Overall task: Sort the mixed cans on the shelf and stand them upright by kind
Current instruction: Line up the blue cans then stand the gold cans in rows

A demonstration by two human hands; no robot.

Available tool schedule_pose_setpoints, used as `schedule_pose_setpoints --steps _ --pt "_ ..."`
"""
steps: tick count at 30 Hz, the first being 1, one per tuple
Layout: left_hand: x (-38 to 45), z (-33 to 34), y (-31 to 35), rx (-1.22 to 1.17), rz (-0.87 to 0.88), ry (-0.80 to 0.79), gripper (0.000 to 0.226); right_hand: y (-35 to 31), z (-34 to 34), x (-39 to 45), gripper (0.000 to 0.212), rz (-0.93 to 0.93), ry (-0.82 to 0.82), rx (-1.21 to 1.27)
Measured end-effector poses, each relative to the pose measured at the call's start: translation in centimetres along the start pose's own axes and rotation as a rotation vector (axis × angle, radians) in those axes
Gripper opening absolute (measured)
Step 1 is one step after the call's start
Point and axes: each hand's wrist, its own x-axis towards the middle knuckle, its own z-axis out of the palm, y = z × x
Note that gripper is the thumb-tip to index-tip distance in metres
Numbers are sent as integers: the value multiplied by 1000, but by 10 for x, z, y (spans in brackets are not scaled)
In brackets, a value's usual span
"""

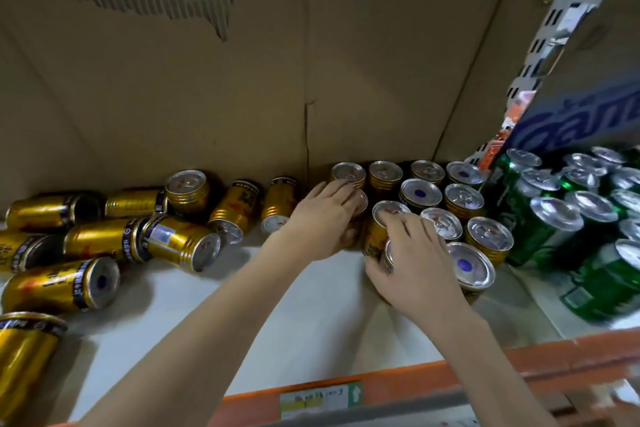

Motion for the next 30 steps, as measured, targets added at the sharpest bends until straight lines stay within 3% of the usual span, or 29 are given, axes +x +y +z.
schedule_pose_setpoints --steps 4,7,11,14,17,25,27,30 --pt "-31 2 -24 -3 -150 27 66 -23 9 14 46 -47 97 75" --pt "-63 6 -52 18 -358 11 64 -49 21 30 39 -127 173 143" --pt "-88 9 -83 44 -543 -131 72 -87 49 53 49 -201 87 168" --pt "-91 11 -90 36 -580 -208 83 -105 72 70 69 -205 -167 62" --pt "-88 18 -89 85 -610 -180 82 -109 89 79 73 -157 -338 22" --pt "-84 24 -92 152 -636 12 77 -117 97 82 56 -87 -242 22" --pt "-87 19 -92 72 -647 -41 76 -118 92 82 55 -95 -258 -8" --pt "-89 13 -99 -33 -633 27 68 -116 76 77 60 -106 -287 7"
